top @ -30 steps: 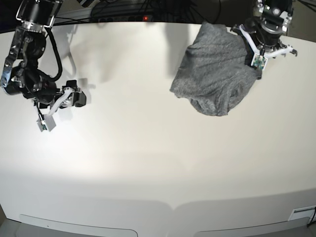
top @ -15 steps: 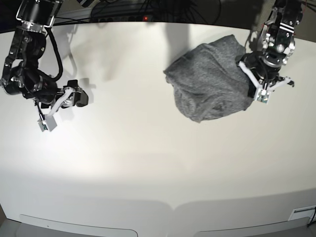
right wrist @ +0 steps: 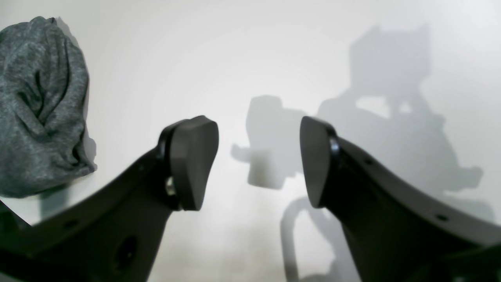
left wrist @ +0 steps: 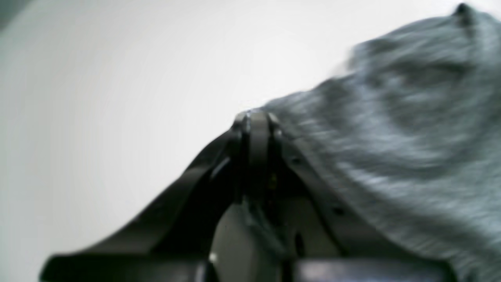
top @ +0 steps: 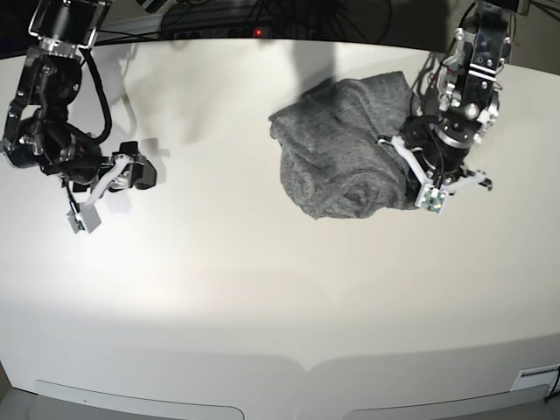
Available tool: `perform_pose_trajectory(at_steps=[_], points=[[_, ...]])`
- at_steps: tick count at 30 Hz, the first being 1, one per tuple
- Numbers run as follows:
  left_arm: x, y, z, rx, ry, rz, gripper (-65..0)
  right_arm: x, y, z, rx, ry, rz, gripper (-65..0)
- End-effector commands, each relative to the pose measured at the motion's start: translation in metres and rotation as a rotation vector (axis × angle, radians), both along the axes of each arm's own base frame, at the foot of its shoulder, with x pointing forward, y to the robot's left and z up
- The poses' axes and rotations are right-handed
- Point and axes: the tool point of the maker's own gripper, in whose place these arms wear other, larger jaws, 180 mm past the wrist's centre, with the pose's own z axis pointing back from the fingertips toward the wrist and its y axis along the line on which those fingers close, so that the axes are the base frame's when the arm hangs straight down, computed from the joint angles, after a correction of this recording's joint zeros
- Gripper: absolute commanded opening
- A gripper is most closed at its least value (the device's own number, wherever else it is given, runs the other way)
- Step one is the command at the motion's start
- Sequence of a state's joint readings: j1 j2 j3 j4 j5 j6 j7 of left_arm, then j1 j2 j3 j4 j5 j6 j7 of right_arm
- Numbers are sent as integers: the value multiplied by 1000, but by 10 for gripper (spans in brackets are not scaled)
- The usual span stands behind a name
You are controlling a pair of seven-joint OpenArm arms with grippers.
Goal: Fold the T-shirt properly
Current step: 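Drag the grey bundle with the left gripper toward its arm, then pat and smooth the bundle's edge with the left gripper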
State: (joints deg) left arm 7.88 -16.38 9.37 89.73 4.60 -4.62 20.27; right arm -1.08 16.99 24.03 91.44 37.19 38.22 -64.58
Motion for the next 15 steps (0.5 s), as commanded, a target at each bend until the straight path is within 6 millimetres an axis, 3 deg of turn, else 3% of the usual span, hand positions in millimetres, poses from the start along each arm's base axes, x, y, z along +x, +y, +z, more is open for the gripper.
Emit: perform_pose_trajectory(at_steps=[1, 9, 15], points=[[10, 13, 14, 44, -55, 23, -650, 10, -5, 13, -12, -50, 3, -281], [12, 91, 29, 215, -78, 195, -650, 10, -4, 14, -8, -52, 4, -281], [8, 90, 22, 113, -18, 197, -639, 10, -4, 14, -5, -53, 4, -281]])
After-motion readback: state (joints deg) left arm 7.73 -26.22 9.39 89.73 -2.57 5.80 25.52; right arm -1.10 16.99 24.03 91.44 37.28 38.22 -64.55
